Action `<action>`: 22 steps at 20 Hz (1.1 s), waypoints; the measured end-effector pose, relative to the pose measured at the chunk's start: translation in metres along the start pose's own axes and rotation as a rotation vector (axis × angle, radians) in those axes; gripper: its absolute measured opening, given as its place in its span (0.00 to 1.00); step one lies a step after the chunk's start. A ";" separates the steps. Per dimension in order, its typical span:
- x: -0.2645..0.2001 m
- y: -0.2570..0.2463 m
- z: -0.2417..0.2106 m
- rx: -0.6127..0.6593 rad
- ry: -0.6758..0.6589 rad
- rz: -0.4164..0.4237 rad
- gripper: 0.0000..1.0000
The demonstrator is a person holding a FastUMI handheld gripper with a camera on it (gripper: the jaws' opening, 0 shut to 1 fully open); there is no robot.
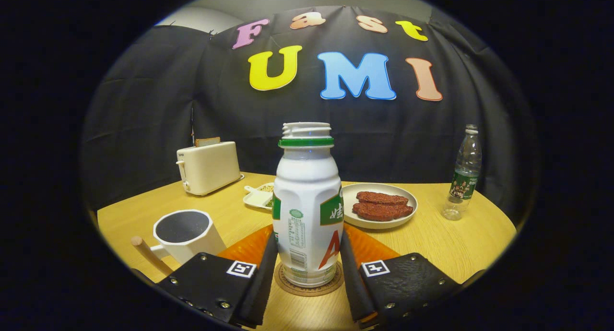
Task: Take the bottle from table, then pour the juice into the cup, finally place the bottle on the coaster
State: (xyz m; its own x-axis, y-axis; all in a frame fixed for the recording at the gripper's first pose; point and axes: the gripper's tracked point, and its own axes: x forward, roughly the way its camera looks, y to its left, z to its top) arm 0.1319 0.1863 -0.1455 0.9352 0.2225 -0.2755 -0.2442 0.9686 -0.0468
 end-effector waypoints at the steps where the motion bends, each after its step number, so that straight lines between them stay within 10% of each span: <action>1: -0.001 0.001 0.000 -0.004 -0.008 0.001 0.65; 15: -0.002 0.000 -0.001 -0.030 -0.076 -0.024 0.65; 22: -0.007 0.001 0.004 -0.043 -0.120 -0.039 0.86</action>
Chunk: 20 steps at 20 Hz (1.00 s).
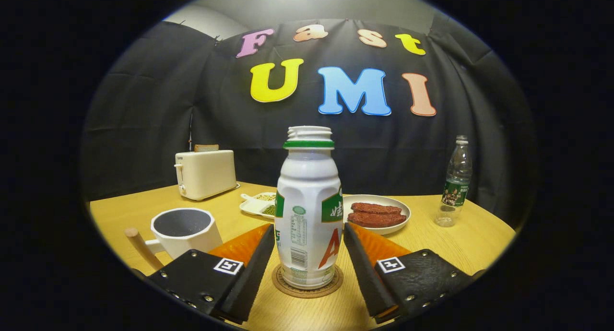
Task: Take the bottle from table, then pour the juice into the cup, finally place the bottle on the coaster
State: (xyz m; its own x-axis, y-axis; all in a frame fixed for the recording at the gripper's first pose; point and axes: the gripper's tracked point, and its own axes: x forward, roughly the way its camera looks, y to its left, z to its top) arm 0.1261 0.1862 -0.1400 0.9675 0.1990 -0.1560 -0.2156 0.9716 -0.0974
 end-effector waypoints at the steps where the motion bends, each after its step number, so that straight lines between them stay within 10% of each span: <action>1: -0.001 0.000 0.002 0.002 -0.014 0.001 0.87; 20: -0.067 -0.024 0.113 -0.031 -0.284 -0.033 0.86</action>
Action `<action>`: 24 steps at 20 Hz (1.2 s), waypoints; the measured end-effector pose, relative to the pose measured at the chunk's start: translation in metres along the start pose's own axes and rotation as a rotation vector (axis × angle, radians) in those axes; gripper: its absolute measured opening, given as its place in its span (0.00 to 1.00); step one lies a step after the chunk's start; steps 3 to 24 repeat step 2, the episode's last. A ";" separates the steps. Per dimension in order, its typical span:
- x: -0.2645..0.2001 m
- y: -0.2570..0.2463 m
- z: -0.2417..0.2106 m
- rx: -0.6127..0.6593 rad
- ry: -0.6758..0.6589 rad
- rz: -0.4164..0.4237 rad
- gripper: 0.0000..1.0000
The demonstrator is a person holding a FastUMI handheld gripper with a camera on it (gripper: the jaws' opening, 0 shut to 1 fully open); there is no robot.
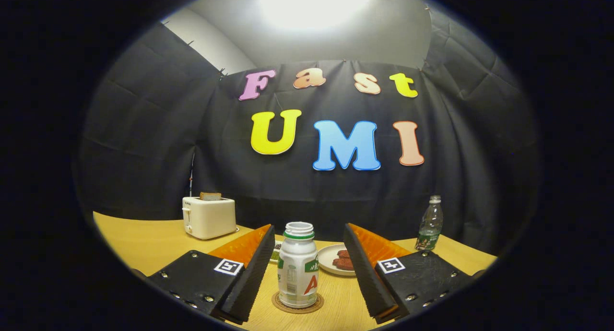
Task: Take the bottle from table, then pour the juice into the cup, finally place the bottle on the coaster
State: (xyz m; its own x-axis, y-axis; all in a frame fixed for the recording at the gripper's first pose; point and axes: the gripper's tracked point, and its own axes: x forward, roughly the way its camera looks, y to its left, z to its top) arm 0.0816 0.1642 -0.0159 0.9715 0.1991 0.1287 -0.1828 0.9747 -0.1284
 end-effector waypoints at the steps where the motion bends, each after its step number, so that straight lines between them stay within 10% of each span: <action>1: -0.004 -0.006 0.007 0.006 -0.005 -0.006 0.87; 24: -0.009 -0.014 0.014 0.021 -0.011 -0.014 0.86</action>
